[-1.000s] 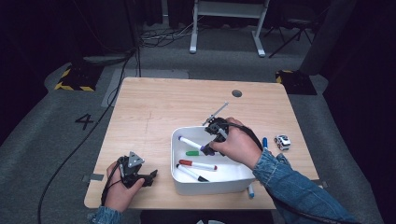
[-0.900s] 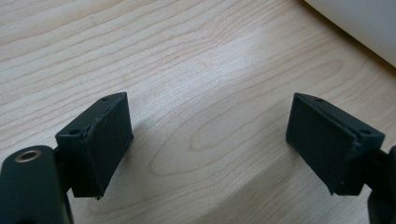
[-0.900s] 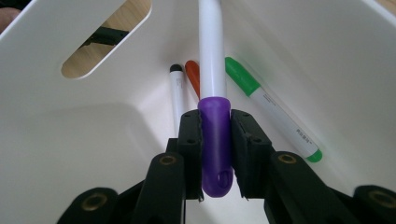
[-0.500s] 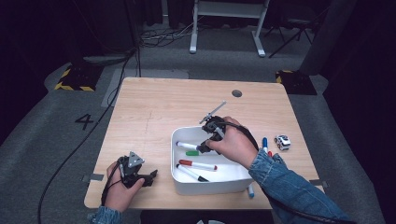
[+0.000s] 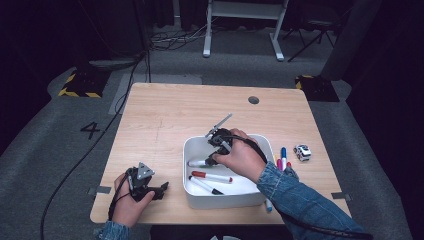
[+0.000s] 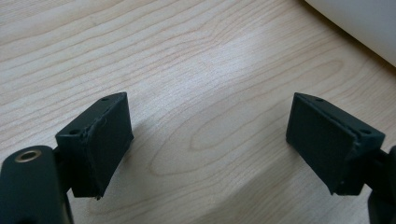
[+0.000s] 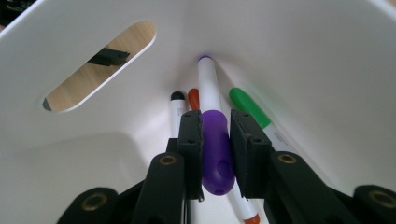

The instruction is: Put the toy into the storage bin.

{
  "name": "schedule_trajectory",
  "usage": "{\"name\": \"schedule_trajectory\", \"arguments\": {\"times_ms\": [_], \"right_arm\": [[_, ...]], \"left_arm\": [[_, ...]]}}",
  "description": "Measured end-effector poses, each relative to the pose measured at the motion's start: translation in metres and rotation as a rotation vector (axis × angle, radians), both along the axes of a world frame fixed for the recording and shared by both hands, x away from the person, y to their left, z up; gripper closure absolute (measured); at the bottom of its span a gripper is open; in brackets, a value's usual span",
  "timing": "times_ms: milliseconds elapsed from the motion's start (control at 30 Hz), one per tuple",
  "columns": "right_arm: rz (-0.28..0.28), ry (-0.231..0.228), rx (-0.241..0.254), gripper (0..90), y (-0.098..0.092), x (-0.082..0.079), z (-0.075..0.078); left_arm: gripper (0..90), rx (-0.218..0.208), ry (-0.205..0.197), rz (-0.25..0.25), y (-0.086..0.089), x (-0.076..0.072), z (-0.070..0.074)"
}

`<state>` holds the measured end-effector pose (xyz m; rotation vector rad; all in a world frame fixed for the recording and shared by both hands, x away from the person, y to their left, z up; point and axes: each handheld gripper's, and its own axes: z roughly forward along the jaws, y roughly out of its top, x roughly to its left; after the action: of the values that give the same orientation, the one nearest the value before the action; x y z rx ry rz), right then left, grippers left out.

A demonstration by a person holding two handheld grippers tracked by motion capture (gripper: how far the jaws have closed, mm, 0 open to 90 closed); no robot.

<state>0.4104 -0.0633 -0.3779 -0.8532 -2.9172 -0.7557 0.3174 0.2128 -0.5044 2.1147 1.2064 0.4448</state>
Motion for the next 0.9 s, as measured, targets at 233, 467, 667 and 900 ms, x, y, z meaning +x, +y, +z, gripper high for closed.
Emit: {"name": "schedule_trajectory", "arguments": {"times_ms": [233,467,667,900], "right_arm": [[0.010,0.009,-0.037,75.0,0.000,0.001,-0.008],[0.004,0.027,-0.059,74.1,-0.005,0.003,-0.015],[0.001,0.013,-0.038,61.5,-0.012,0.001,-0.014],[-0.016,-0.026,0.068,58.9,-0.032,-0.010,0.009]], "left_arm": [[14.6,0.000,0.000,0.000,0.000,0.000,0.000],[14.6,0.000,0.000,0.000,0.000,0.000,0.000],[14.6,-0.001,0.001,-0.001,0.000,0.000,0.000],[14.6,-0.001,0.001,0.000,0.000,0.000,0.000]]}}
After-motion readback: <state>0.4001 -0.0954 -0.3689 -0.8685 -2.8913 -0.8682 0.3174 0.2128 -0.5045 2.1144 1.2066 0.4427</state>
